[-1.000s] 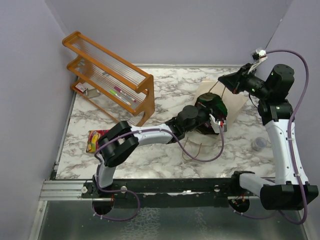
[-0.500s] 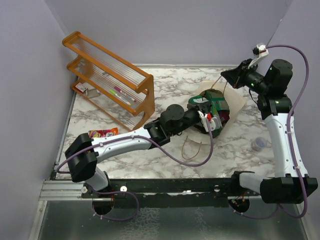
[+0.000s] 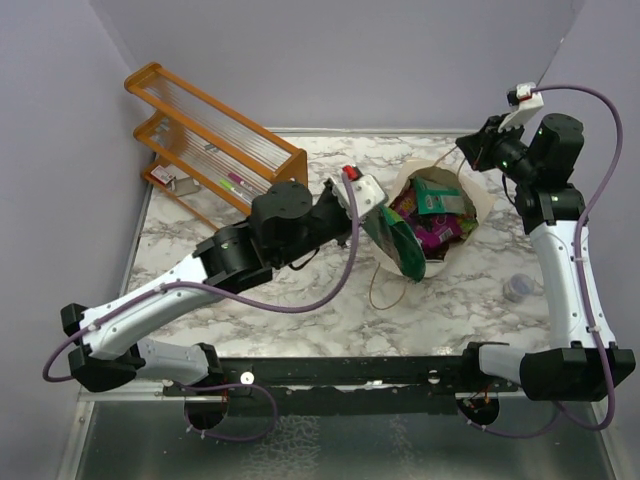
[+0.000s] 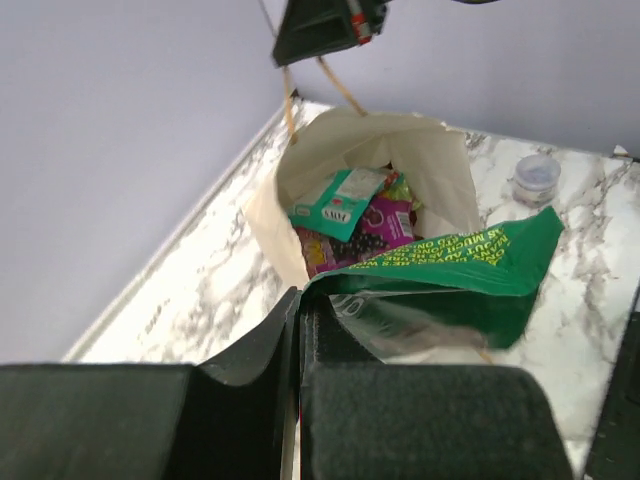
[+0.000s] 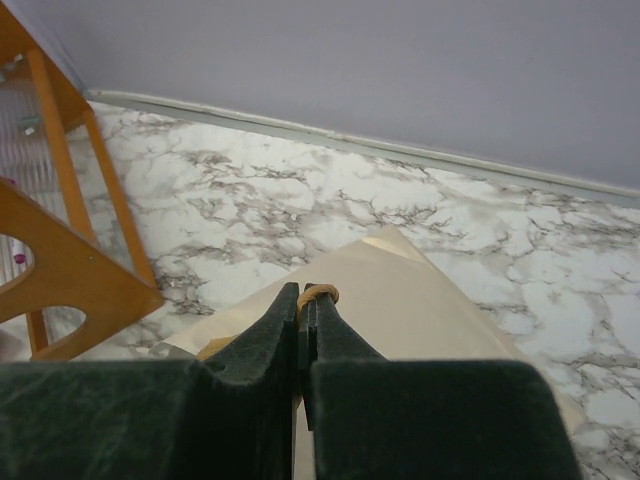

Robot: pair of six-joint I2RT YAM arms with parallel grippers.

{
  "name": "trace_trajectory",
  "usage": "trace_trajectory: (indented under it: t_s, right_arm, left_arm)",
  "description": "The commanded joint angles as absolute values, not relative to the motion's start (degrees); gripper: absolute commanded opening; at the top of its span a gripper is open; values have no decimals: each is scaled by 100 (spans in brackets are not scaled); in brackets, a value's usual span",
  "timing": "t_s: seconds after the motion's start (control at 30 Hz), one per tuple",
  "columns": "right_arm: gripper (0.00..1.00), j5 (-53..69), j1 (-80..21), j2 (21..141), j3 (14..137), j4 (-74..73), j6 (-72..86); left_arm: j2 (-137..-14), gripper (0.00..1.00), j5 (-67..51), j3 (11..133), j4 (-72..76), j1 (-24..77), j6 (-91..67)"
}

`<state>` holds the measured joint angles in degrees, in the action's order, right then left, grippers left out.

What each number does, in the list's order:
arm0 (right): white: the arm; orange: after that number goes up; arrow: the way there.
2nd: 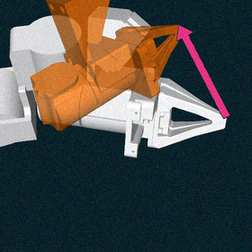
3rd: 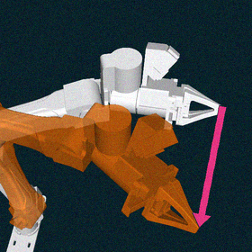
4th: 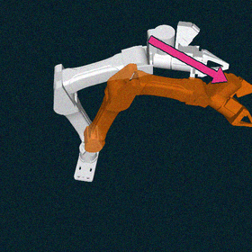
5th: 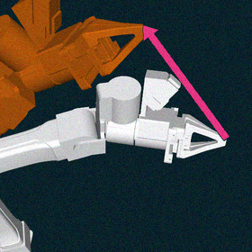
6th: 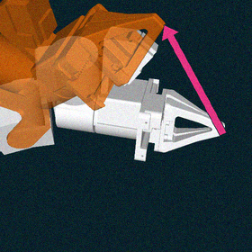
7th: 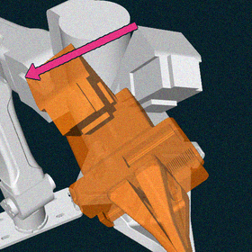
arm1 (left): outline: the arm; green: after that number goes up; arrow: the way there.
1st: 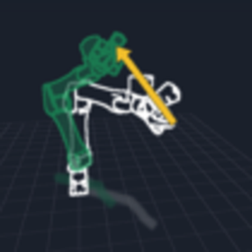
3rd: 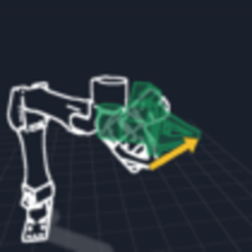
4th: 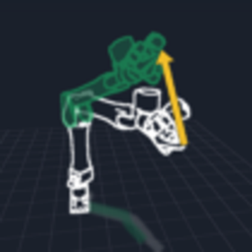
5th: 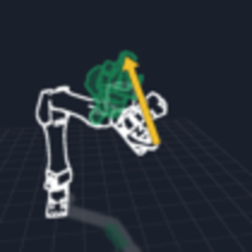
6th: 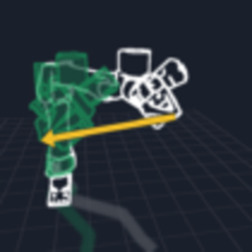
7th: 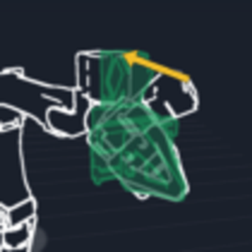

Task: Take the snacks out of the paper bag
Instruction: Place the snack at the center of the board.

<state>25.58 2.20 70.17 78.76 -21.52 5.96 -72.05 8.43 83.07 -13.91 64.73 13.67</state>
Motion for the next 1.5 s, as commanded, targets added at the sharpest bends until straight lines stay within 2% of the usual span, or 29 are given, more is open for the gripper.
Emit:
trace_trajectory:
  t_s: [0.0,0.3,0.47,0.6,0.77,0.87,1.1,1.27,1.47]
  right_arm:
    - [1,1995,246,6860,7946,-2315,272]
    - [1,2096,246,6845,7572,-2092,300]
    - [1,1825,246,6858,7485,-2025,270]
    - [1,1279,246,7010,7557,-2039,133]
    - [1,727,246,7488,8034,-2370,-4]
    - [1,764,246,7537,8041,-2395,-1]
    - [1,1280,246,7371,7792,-2206,59]
    - [1,1497,246,7365,7823,-2235,101]
    - [2,1706,246,7288,7792,-2256,173]
  left_arm:
    - [-7039,0,1623,8935,-3630,6470,-68]
    - [-7164,0,1570,9143,-5551,6350,-1802]
    - [-7363,0,732,9451,-6203,5915,-2416]
    - [-7516,0,72,9353,-6046,5675,-2687]
    - [-7835,0,-1045,9036,-5052,5504,-3313]
    - [-7951,0,-1702,8664,-4336,5478,-3752]
    - [-6762,0,-1530,6287,-2218,4929,-5501]
    - [-5976,0,-1303,4945,-2195,4077,-6253]
    - [-5624,0,-953,4397,-2749,3646,-6192]
